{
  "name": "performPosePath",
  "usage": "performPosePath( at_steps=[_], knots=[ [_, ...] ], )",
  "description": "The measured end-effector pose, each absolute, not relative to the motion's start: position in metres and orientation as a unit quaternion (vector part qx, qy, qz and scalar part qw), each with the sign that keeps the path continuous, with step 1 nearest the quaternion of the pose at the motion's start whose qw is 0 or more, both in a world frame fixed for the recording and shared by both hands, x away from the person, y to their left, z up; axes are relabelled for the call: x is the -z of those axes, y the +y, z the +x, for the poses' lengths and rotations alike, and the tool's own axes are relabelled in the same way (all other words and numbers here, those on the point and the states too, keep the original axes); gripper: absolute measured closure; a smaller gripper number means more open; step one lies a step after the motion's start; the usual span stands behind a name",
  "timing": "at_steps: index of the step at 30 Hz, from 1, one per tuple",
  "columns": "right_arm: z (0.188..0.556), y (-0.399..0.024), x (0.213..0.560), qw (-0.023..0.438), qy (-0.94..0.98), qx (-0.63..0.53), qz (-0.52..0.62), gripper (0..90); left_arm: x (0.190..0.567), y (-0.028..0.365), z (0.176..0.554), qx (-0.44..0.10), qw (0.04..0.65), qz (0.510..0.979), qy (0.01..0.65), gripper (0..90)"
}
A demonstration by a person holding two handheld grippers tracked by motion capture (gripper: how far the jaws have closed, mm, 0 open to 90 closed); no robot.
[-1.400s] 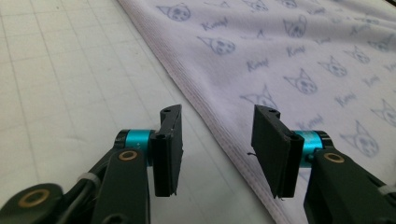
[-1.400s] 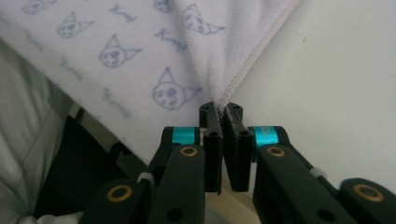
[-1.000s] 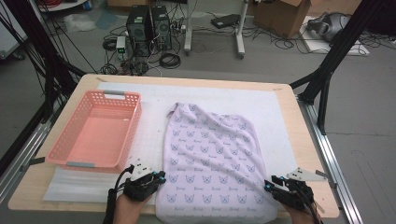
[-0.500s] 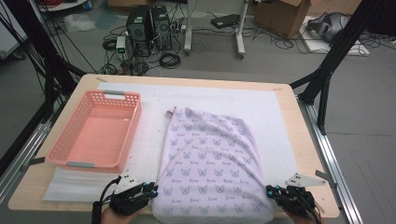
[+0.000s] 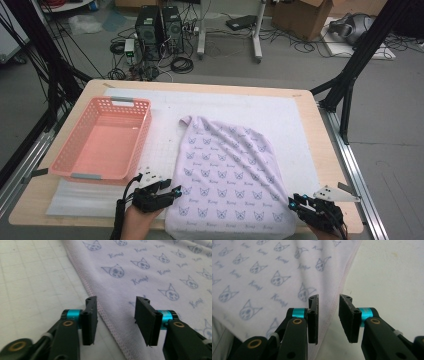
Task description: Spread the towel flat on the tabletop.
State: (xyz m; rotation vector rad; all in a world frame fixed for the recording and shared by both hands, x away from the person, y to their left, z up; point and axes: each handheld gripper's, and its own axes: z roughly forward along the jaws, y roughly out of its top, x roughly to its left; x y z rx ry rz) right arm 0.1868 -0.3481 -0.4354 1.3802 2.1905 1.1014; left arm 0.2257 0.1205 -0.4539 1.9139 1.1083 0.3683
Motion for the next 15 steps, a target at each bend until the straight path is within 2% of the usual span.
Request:
performPosePath(
  at_steps=[1, 2, 6, 10, 12, 14, 15],
  knots=[
    [0.189, -0.348, 0.437, 0.164, 0.769, -0.384, 0.484, 69.0, 0.454, 0.119, 0.224, -0.158, 0.431, 0.775, 0.433, 80.0],
    [0.191, -0.347, 0.437, 0.163, 0.768, -0.384, 0.485, 69.0, 0.454, 0.119, 0.222, -0.156, 0.429, 0.777, 0.434, 86.5],
    [0.194, -0.346, 0.438, 0.162, 0.767, -0.385, 0.487, 69.0, 0.45, 0.129, 0.208, -0.15, 0.417, 0.778, 0.445, 87.1],
    [0.202, -0.346, 0.441, 0.159, 0.759, -0.387, 0.498, 66.9, 0.452, 0.141, 0.196, -0.138, 0.43, 0.777, 0.439, 86.3],
    [0.209, -0.341, 0.444, 0.149, 0.758, -0.391, 0.5, 66.4, 0.453, 0.143, 0.197, -0.131, 0.436, 0.773, 0.442, 83.0],
    [0.214, -0.332, 0.447, 0.14, 0.765, -0.389, 0.494, 67.1, 0.453, 0.143, 0.199, -0.125, 0.444, 0.766, 0.447, 72.3],
    [0.215, -0.327, 0.448, 0.15, 0.771, -0.38, 0.489, 71.2, 0.453, 0.142, 0.2, -0.124, 0.448, 0.761, 0.451, 66.2]
  ],
)
